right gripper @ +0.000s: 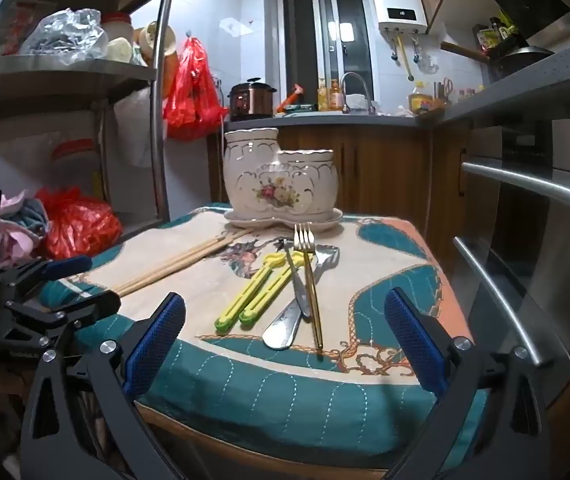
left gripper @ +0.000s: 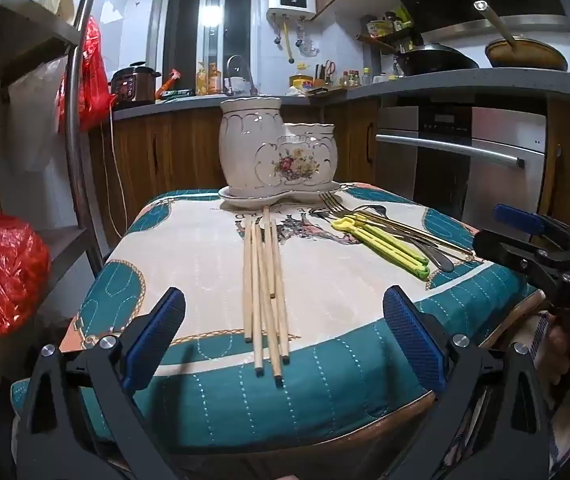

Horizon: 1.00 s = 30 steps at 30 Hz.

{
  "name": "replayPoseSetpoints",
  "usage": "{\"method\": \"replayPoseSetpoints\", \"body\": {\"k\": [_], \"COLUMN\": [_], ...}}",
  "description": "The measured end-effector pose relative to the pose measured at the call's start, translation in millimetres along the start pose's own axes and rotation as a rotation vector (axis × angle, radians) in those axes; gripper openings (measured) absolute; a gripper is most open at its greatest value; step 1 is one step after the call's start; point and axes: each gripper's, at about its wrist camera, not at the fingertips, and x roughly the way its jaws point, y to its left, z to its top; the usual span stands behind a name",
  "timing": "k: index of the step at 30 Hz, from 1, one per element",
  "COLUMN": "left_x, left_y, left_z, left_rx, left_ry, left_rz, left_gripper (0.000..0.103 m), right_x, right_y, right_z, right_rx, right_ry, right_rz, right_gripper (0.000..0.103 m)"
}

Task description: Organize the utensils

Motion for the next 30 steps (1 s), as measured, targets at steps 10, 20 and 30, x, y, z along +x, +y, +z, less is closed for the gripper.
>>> {"method": "replayPoseSetpoints", "body": {"k": [10,20,30], "left_x": [-2.8,-3.4,-4.0], "left_y": [7.3,5.7,5.3], "left_z": [-1.4,-1.0,-1.5], "left_rx": [-0.044,-0.039,-0.040], "left_ry": [-0.015,-0.010,-0.012], "left_rz": [-0.014,-0.011,-0.021], "left_gripper": [0.098,0.098,0.098], "right_x": [1.9,2.5,2.4], "right_y": [8.0,5.6,6.4], "right_z": [-1.2,-1.4,-1.8], "right_rx": [-0.016,-0.021,-0.023], "right_ry": [0.011,0.011,0.010], "right_rz": [0.002,0.012,0.015], "right_gripper": [0.099,0.099,0.099]}}
